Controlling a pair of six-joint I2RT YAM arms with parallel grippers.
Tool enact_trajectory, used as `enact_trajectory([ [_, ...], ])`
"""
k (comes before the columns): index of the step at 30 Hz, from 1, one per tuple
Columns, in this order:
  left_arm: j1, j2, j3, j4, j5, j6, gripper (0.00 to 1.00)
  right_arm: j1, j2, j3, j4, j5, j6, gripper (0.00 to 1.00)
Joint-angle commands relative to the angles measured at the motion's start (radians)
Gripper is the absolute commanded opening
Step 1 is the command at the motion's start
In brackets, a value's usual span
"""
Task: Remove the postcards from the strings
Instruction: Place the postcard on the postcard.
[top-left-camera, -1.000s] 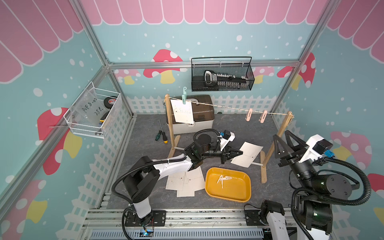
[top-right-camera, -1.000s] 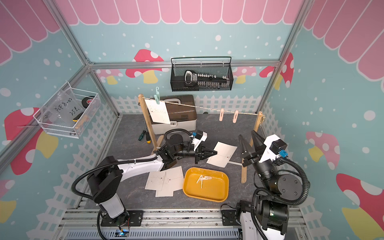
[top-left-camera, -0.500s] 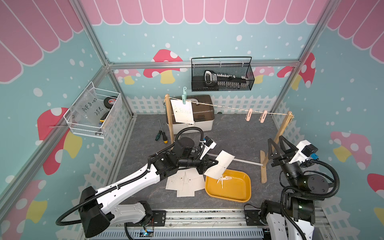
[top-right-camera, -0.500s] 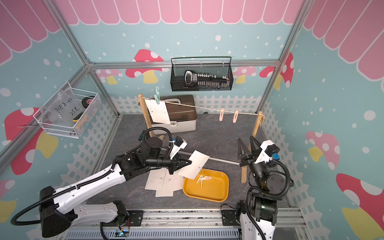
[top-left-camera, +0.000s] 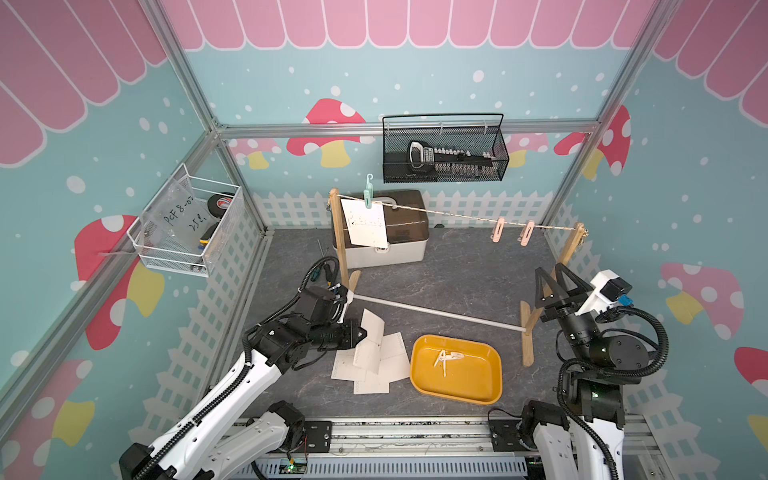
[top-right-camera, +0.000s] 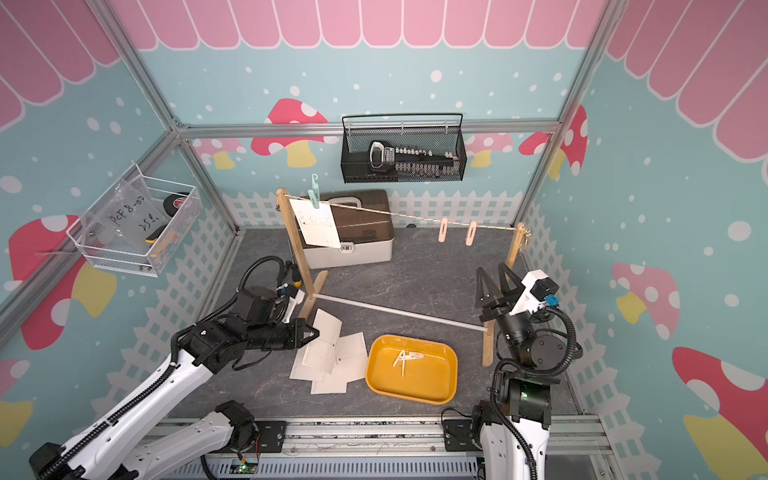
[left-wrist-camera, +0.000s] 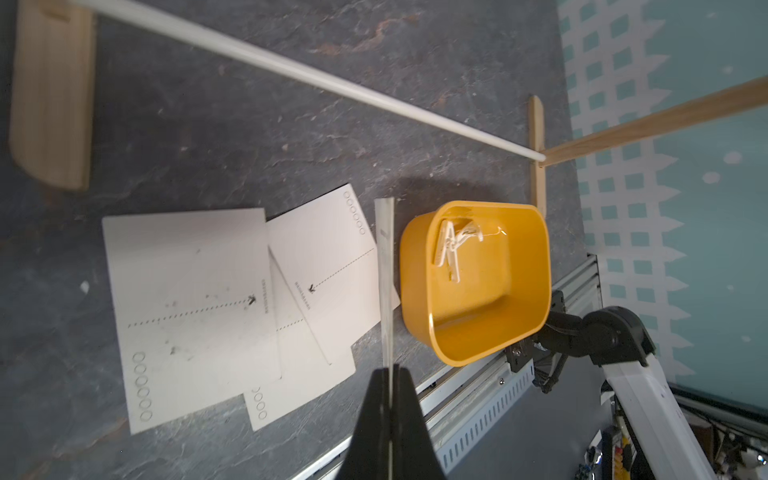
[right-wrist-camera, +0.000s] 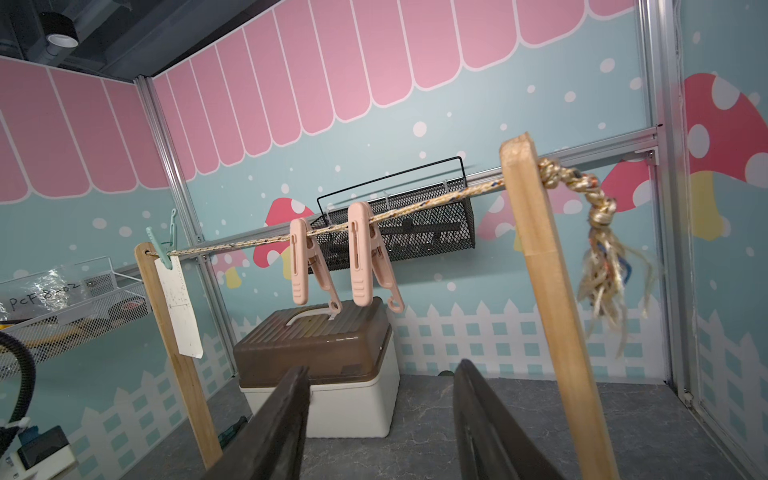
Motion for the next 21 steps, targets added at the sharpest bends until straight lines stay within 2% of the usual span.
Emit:
enact_trajectory([
  [1, 0.051, -0.027, -0.058, -0.069, -0.019, -0.162, 0.00, 0.013, -0.020, -0.014, 0.039, -0.001, 0.016, 0.55],
  [7, 0.083, -0.109, -0.124, -0.056, -0.131, -0.330, 0.00, 0.018, -0.008, -0.019, 0.057, 0.026, 0.012, 0.56],
  [10, 0.128, -0.187, -0.176, -0.024, -0.211, -0.483, 0.00, 0.020, 0.017, -0.021, 0.091, 0.040, 0.023, 0.56],
  [14, 0.174, -0.225, -0.270, 0.090, -0.197, -0.663, 0.00, 0.020, 0.016, -0.024, 0.110, 0.058, 0.015, 0.56],
  [18, 0.177, -0.210, -0.345, 0.208, -0.182, -0.751, 0.00, 0.023, 0.015, -0.021, 0.111, 0.057, -0.005, 0.56],
  [21, 0.177, -0.215, -0.363, 0.231, -0.210, -0.770, 0.00, 0.027, 0.014, -0.024, 0.111, 0.060, -0.013, 0.56],
])
